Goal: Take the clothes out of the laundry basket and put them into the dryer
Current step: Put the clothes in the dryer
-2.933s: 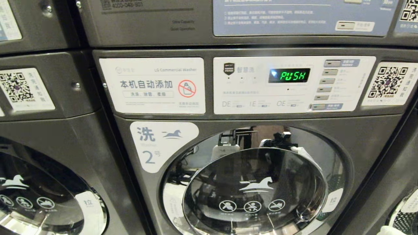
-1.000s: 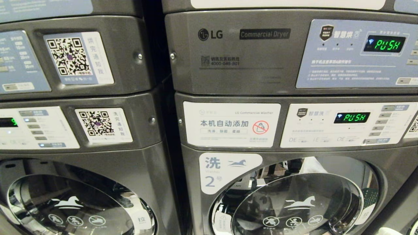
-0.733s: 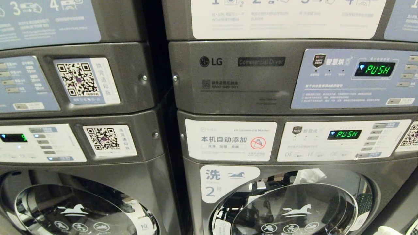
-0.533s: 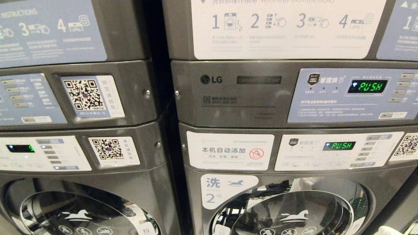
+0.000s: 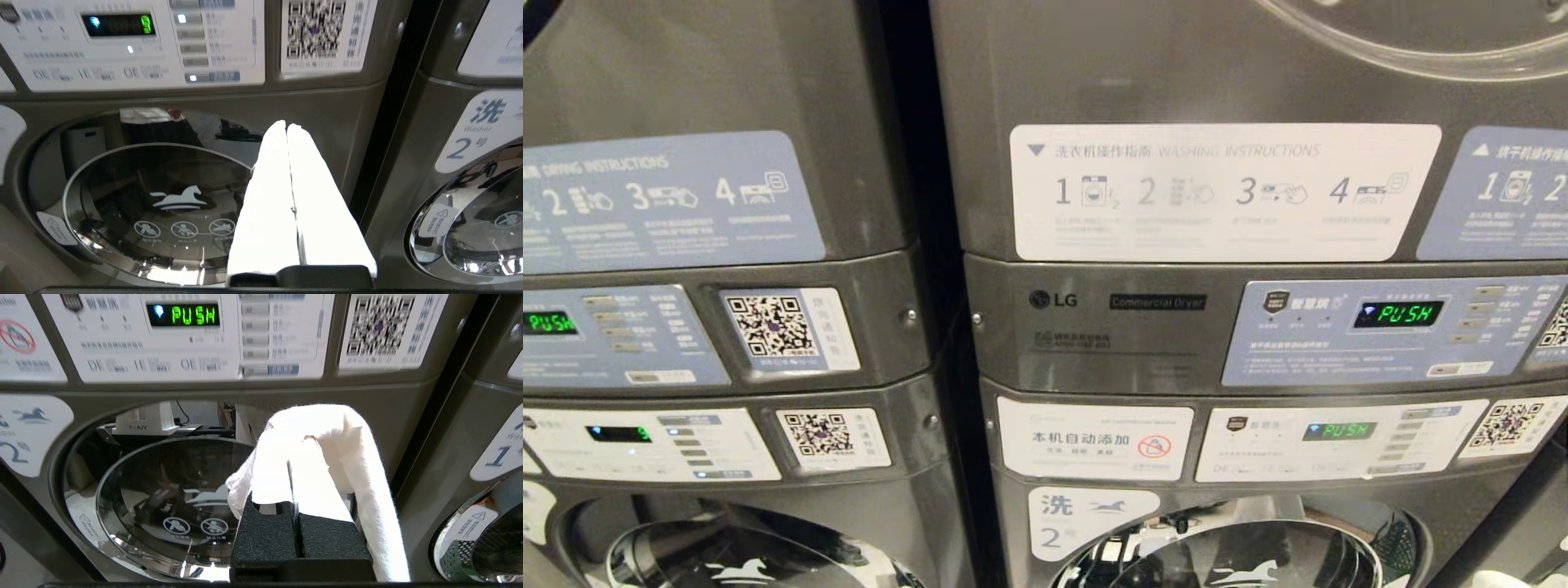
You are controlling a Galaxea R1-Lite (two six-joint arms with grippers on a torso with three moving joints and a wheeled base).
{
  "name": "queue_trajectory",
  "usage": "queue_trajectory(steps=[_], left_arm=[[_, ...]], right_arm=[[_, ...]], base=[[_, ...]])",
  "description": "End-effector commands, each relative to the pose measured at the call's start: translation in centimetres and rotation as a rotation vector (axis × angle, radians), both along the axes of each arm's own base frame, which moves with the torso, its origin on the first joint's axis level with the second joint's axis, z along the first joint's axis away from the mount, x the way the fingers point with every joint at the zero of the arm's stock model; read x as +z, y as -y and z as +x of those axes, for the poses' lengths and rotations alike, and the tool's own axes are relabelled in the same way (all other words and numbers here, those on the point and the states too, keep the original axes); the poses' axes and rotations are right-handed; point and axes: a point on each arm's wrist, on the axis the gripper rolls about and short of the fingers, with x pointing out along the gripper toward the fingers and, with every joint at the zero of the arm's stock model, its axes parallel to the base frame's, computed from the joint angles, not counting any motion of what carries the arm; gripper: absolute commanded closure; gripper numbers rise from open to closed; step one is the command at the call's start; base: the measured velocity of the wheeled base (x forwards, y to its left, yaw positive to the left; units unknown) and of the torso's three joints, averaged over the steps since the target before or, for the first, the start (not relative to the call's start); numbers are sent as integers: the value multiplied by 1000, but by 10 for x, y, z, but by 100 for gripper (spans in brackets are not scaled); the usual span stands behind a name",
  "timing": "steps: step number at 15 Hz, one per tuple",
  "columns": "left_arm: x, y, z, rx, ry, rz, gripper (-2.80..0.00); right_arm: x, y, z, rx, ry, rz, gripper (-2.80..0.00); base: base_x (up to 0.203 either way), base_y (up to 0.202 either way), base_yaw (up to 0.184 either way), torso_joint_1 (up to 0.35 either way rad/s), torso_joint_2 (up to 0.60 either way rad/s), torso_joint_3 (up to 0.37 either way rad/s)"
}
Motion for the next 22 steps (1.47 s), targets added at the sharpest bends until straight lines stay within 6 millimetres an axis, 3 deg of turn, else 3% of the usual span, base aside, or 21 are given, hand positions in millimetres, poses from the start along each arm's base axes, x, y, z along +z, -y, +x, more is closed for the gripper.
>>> queue_trajectory(steps=[1, 8, 22], left_arm=[[0, 0, 0, 0, 0, 1, 0], [0, 0, 0, 0, 0, 0, 0], [0, 0, 0, 2, -1, -2, 0]], right_arm=[[0, 0, 0, 0, -1, 0, 0], [0, 0, 0, 0, -1, 2, 0], [0, 0, 0, 0, -1, 2, 0]], base=[[0, 0, 0, 251, -578, -320], [0, 0, 0, 248, -542, -293], [0, 0, 0, 162, -337, -178]])
